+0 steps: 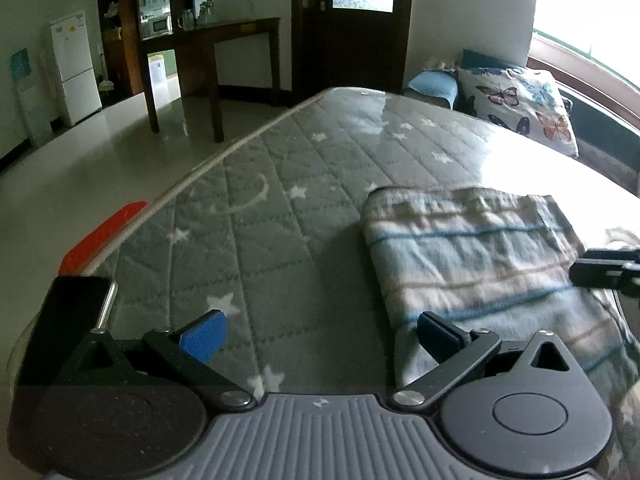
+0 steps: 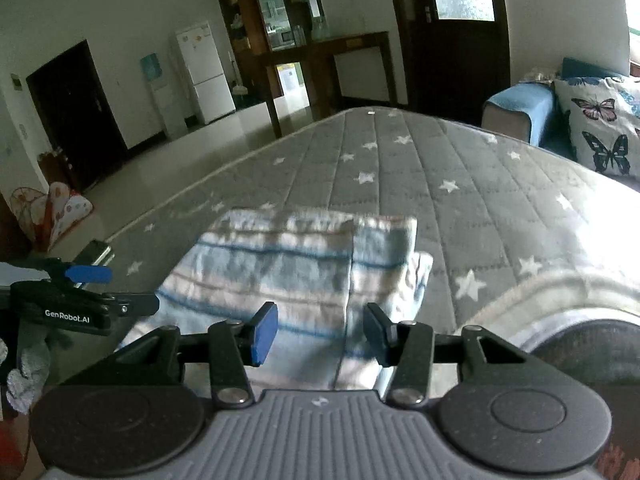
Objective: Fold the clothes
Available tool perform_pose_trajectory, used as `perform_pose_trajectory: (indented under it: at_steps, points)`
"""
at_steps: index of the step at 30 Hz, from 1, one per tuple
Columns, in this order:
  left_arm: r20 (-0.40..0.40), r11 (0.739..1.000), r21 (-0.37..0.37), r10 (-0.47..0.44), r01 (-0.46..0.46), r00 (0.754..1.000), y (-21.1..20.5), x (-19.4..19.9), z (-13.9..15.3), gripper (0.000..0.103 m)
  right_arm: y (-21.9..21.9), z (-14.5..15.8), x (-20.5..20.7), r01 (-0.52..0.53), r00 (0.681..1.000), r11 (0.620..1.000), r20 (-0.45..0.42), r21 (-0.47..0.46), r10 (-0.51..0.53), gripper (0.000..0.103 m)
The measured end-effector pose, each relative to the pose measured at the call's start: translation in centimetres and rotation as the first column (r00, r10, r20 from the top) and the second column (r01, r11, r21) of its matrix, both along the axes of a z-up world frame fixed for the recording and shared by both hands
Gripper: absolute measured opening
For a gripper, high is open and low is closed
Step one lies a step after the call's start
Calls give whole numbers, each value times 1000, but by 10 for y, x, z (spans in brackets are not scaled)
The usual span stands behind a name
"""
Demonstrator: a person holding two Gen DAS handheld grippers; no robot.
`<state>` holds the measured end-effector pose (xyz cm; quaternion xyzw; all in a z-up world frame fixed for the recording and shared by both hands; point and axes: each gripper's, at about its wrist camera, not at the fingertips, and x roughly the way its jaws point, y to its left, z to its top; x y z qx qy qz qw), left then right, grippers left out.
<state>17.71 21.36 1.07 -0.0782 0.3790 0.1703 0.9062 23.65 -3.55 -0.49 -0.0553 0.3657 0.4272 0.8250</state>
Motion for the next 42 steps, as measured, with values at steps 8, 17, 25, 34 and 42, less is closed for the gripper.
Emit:
perform_pose_trajectory:
  at_steps: [8, 17, 25, 34, 42]
  points:
    - [1, 999, 38, 4, -4, 1000, 3, 30, 8, 103, 8, -3, 12, -5, 1000, 1000, -23, 12, 6, 48]
    - [15, 999, 44, 21, -22, 1000, 9, 77, 9, 103, 29, -7, 43, 6, 1000, 1000, -10, 18, -6, 48]
    - [-31, 997, 62, 56, -54, 998, 14, 102, -12, 103, 32, -17, 53, -2, 1000, 1000, -22, 0, 2, 48]
    - [-31, 996, 76, 58, -55, 998, 12, 79, 2, 103, 26, 6, 25, -41, 999, 998, 27, -50, 43, 49]
    - [-40, 997, 79, -12, 15, 999, -11, 24, 7, 103, 14, 18, -41, -106, 989, 983, 89, -150, 120, 54]
